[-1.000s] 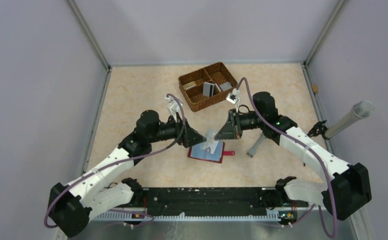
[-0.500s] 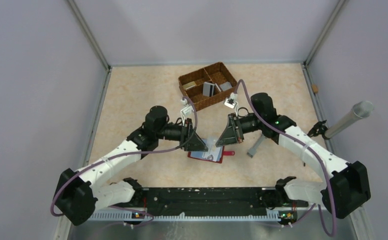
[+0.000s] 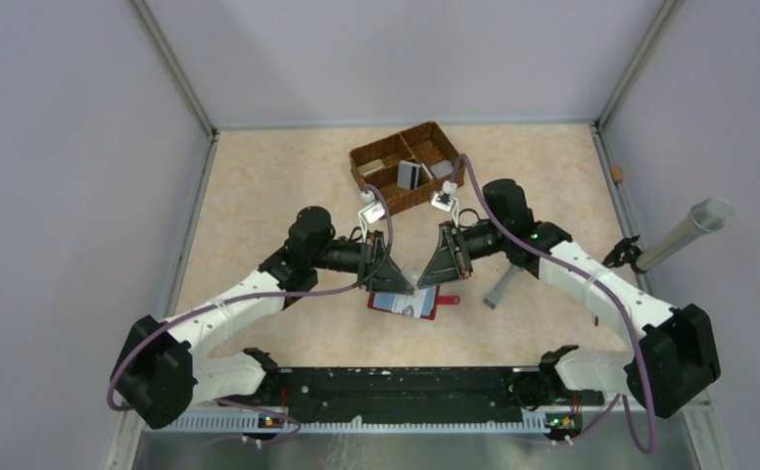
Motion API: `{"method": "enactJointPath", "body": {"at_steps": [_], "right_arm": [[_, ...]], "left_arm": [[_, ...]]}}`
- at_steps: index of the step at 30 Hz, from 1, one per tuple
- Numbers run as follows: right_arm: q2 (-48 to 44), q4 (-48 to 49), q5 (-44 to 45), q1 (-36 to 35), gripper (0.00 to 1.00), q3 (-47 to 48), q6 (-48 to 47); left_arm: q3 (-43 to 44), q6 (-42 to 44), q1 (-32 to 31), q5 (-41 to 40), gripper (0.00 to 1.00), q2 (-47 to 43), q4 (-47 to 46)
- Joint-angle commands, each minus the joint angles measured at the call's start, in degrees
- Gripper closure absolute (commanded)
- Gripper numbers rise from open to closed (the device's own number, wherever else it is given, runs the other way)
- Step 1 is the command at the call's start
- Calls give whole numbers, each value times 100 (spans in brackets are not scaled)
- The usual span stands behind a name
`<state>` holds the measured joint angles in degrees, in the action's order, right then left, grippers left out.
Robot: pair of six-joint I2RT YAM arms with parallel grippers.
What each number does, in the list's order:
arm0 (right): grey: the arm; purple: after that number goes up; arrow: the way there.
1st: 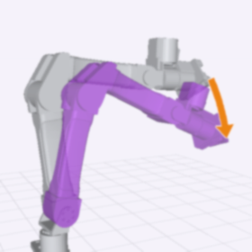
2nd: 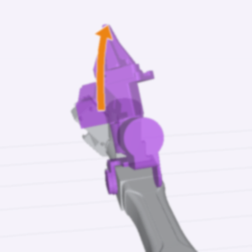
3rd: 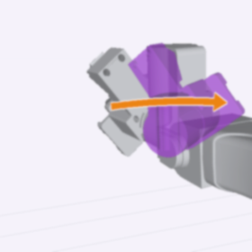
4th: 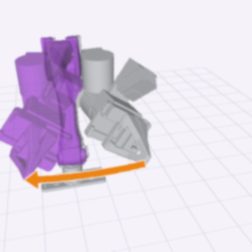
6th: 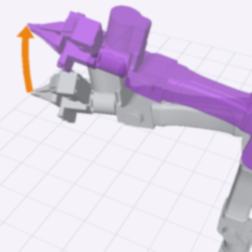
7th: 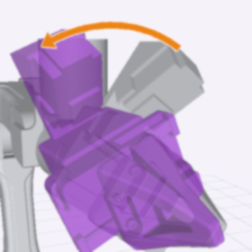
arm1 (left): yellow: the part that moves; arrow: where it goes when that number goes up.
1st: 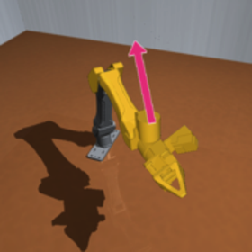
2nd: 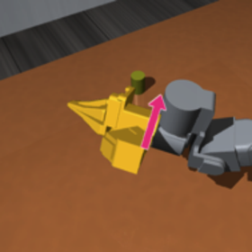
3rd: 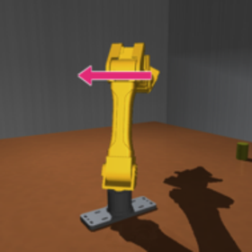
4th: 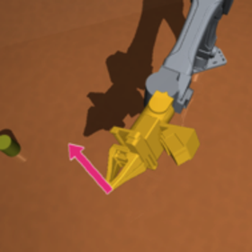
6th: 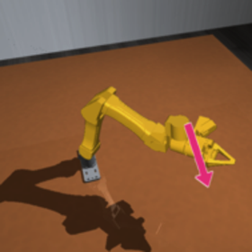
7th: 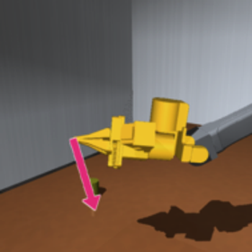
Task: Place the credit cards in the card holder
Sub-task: Insert the credit card into the card holder.
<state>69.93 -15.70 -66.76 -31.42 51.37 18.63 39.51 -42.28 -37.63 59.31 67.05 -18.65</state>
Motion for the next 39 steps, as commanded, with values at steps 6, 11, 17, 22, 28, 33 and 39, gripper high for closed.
{"method": "enactJointPath", "body": {"at_steps": [6,11,17,22,28,33,39], "right_arm": [[161,143,146,-66,100,452,-183],[-18,524,487,-66,74,181,177],[-195,1185,707,-57,43,-344,696],[-327,1394,1079,8,30,-657,891],[-477,2611,1015,136,28,-1266,1805],[-426,3854,879,119,33,-1776,2665],[-209,4532,954,-48,52,-1856,3082]], "left_arm": [[-23,156,-87,-111,100,-20,-83],[-303,-243,-79,-871,100,-167,-402],[-581,-760,-71,-1407,100,-236,-764],[-796,-1082,-8,-1675,100,-257,-947],[-1169,-1648,103,-2027,100,-431,-1639],[-1235,-1781,141,-2208,100,-533,-1772],[-1248,-1844,151,-2206,100,-528,-1828]]}}
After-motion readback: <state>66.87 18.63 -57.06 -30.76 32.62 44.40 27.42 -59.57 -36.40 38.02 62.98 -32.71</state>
